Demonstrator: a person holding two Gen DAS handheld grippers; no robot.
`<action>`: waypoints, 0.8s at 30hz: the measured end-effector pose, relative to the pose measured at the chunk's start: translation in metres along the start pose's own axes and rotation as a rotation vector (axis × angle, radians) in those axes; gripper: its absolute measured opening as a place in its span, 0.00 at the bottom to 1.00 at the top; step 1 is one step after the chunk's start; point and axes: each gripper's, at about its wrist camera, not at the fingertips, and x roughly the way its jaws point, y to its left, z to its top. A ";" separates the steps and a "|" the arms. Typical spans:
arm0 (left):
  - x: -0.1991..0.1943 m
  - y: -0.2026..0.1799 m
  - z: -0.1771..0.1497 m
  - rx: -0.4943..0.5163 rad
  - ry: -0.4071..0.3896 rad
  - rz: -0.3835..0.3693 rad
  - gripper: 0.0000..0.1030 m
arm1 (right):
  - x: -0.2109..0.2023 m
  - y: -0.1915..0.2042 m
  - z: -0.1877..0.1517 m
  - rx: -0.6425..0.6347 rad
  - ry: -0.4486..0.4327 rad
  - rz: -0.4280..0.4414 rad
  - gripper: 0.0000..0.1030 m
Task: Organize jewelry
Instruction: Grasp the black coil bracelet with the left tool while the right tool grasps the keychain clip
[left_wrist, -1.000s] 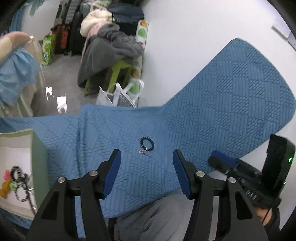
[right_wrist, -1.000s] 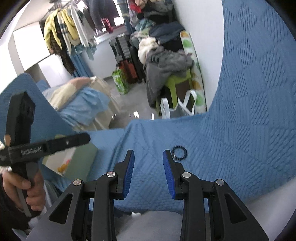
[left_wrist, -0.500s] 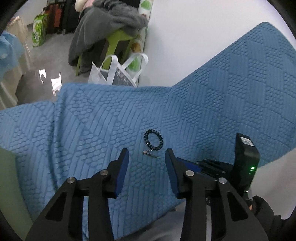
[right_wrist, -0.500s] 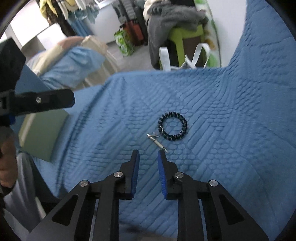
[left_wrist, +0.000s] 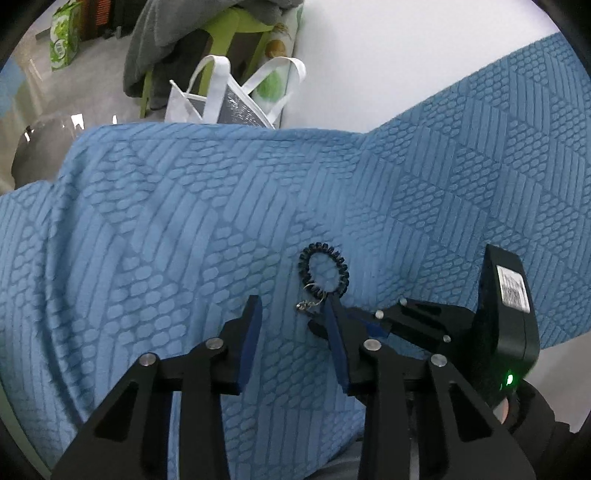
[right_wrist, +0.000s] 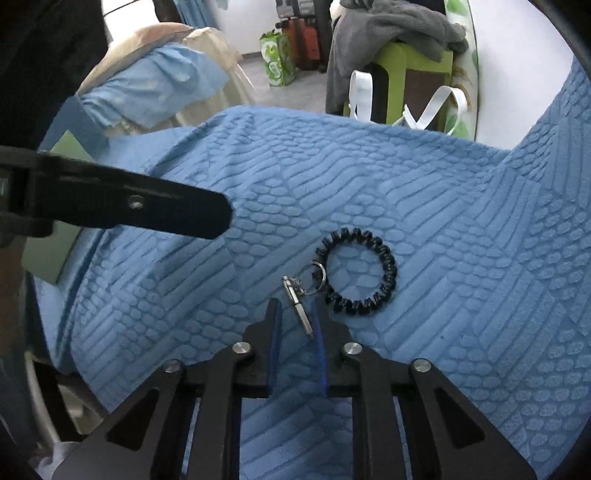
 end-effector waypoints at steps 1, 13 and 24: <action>0.003 -0.002 0.002 0.006 0.000 -0.001 0.35 | -0.001 0.002 0.000 -0.012 0.001 -0.023 0.04; 0.043 -0.011 0.019 0.039 0.022 -0.006 0.31 | -0.029 -0.002 -0.038 0.070 -0.002 -0.073 0.03; 0.074 -0.035 0.018 0.145 0.056 0.026 0.24 | -0.063 -0.020 -0.060 0.200 -0.028 -0.112 0.03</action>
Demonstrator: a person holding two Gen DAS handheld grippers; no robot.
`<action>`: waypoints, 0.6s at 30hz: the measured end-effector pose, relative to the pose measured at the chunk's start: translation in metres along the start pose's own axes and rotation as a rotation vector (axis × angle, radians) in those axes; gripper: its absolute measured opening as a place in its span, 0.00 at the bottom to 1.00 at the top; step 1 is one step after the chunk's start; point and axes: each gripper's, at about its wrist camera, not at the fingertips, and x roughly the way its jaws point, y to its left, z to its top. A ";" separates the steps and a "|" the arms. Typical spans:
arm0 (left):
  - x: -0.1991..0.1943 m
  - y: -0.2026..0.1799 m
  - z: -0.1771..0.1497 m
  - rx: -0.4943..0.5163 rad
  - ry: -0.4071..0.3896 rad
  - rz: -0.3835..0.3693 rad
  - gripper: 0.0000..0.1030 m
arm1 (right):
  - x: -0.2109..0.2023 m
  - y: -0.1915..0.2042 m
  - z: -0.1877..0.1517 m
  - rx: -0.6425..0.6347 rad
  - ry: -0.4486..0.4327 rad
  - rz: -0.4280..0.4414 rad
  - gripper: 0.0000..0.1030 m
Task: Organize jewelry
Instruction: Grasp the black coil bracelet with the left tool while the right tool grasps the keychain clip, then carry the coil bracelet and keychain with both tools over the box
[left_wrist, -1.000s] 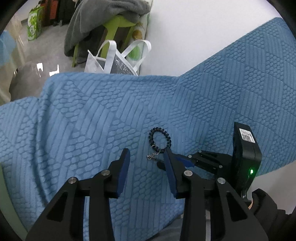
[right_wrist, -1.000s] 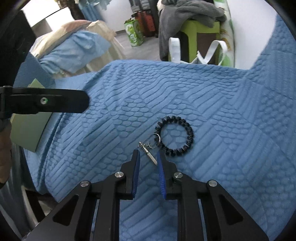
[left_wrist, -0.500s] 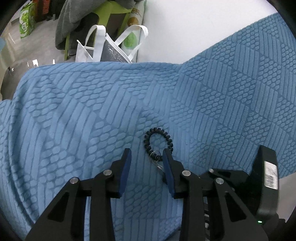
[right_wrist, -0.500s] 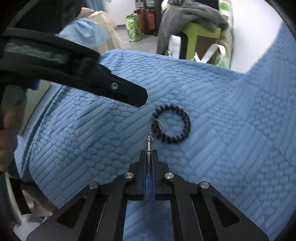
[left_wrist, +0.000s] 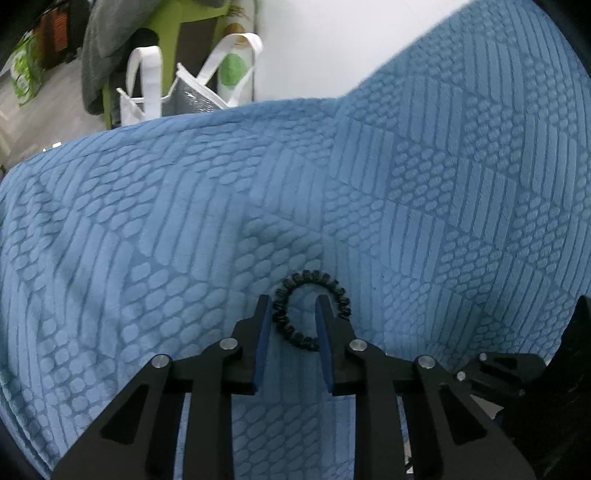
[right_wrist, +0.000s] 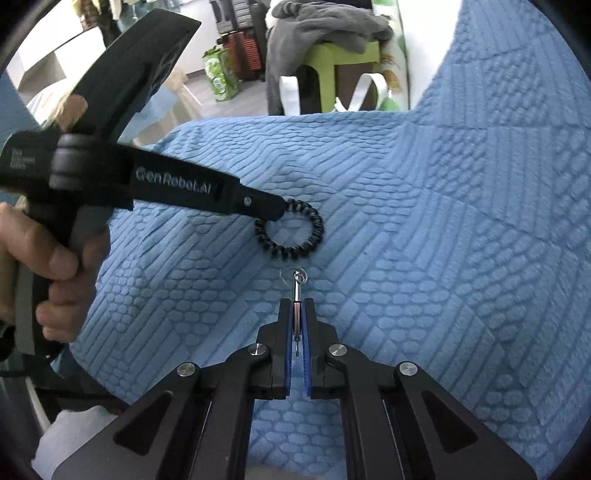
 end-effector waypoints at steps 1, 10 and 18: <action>0.002 -0.002 -0.001 0.005 0.005 -0.003 0.24 | -0.001 0.001 0.001 0.007 0.001 -0.003 0.03; 0.009 -0.018 -0.011 0.061 0.000 0.072 0.07 | -0.011 -0.002 0.002 0.041 -0.001 -0.020 0.03; -0.037 -0.017 -0.035 -0.002 -0.062 0.055 0.07 | -0.033 0.004 0.002 0.085 -0.046 -0.069 0.03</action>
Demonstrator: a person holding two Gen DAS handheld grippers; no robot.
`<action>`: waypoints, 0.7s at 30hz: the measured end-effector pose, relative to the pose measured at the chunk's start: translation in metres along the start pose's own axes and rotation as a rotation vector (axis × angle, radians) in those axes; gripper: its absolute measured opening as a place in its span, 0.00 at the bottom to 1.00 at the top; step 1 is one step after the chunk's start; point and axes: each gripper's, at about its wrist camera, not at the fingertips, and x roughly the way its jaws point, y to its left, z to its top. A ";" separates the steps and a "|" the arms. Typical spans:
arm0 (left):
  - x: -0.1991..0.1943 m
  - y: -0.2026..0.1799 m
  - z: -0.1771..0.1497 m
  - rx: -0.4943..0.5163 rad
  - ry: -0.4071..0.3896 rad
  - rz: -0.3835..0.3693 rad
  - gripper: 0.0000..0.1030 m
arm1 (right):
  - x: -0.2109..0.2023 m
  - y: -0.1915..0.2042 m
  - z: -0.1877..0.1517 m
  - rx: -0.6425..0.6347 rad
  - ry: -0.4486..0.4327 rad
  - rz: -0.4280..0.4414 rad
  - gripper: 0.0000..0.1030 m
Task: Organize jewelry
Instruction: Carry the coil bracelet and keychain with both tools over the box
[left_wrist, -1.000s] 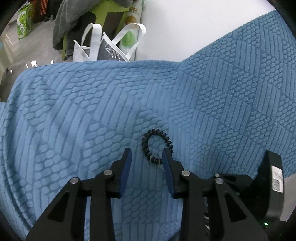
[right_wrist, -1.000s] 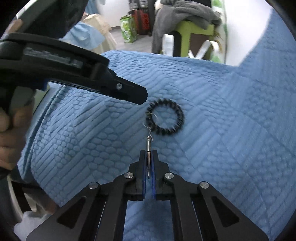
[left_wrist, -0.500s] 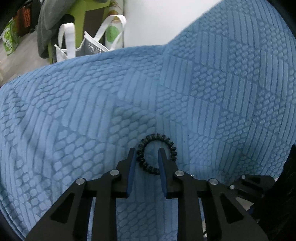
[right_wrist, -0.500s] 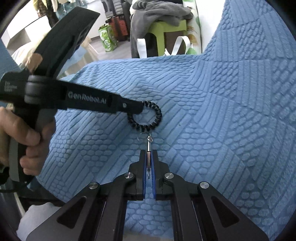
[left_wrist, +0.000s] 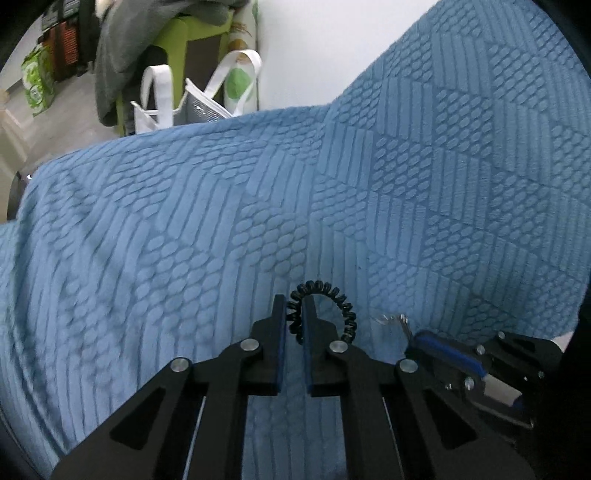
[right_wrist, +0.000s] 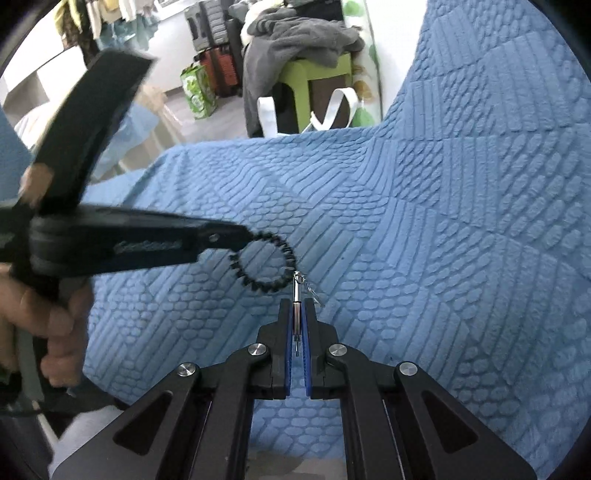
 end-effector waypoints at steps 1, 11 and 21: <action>-0.005 0.000 -0.004 -0.009 -0.005 -0.001 0.07 | -0.002 0.000 -0.001 0.013 -0.001 -0.001 0.03; -0.050 0.008 -0.036 -0.070 -0.015 0.008 0.07 | -0.027 0.013 -0.003 0.065 -0.021 -0.006 0.03; -0.103 0.020 -0.063 -0.106 -0.078 0.023 0.07 | -0.054 0.044 -0.013 0.061 -0.043 -0.006 0.03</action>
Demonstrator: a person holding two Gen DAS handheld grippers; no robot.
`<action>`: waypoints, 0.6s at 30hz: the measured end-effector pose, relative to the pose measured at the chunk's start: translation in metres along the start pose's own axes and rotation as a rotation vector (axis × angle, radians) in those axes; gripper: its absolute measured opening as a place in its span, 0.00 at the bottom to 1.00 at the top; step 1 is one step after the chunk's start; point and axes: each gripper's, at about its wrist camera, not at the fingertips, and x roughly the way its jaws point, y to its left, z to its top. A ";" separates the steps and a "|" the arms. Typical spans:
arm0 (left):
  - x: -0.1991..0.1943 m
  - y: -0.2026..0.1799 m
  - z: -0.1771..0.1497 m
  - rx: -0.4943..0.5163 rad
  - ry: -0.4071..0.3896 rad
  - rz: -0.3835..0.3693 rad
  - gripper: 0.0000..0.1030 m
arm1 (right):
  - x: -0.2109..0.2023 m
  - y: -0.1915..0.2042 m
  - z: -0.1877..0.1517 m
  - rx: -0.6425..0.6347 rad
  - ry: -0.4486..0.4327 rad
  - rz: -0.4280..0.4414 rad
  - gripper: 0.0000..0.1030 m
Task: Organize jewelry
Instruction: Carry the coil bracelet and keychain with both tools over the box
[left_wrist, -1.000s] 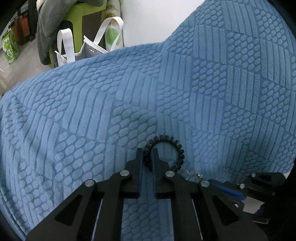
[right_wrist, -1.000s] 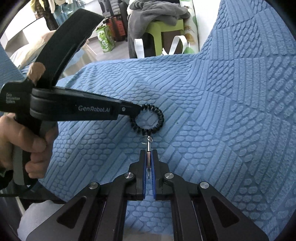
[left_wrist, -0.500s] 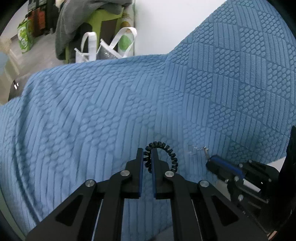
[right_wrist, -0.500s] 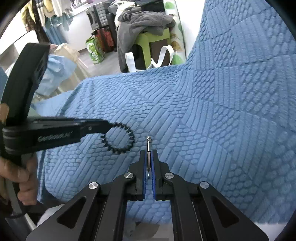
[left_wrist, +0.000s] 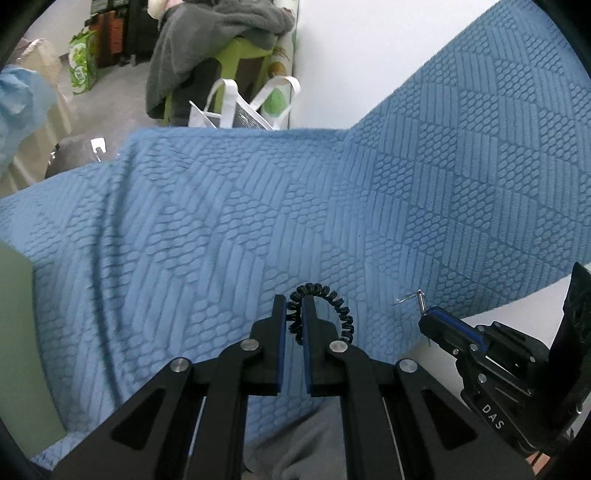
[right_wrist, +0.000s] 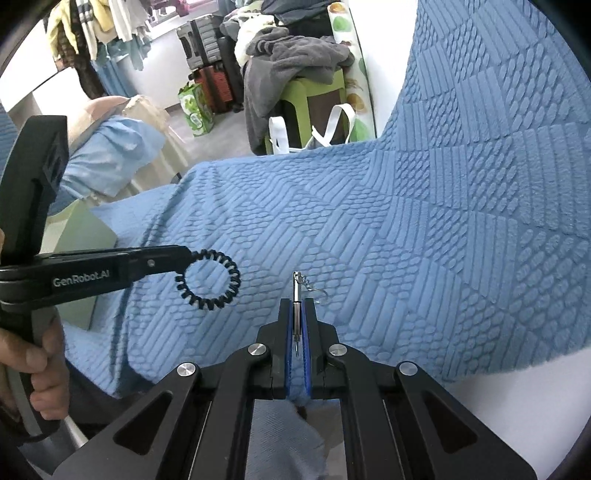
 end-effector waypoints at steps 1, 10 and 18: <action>-0.007 0.002 -0.001 -0.004 -0.009 -0.002 0.07 | -0.004 0.003 0.000 0.000 -0.005 0.000 0.03; -0.085 0.025 0.000 -0.052 -0.108 0.016 0.07 | -0.041 0.035 0.018 0.000 -0.067 0.012 0.03; -0.152 0.061 0.002 -0.074 -0.196 0.076 0.07 | -0.066 0.089 0.051 -0.045 -0.133 0.058 0.03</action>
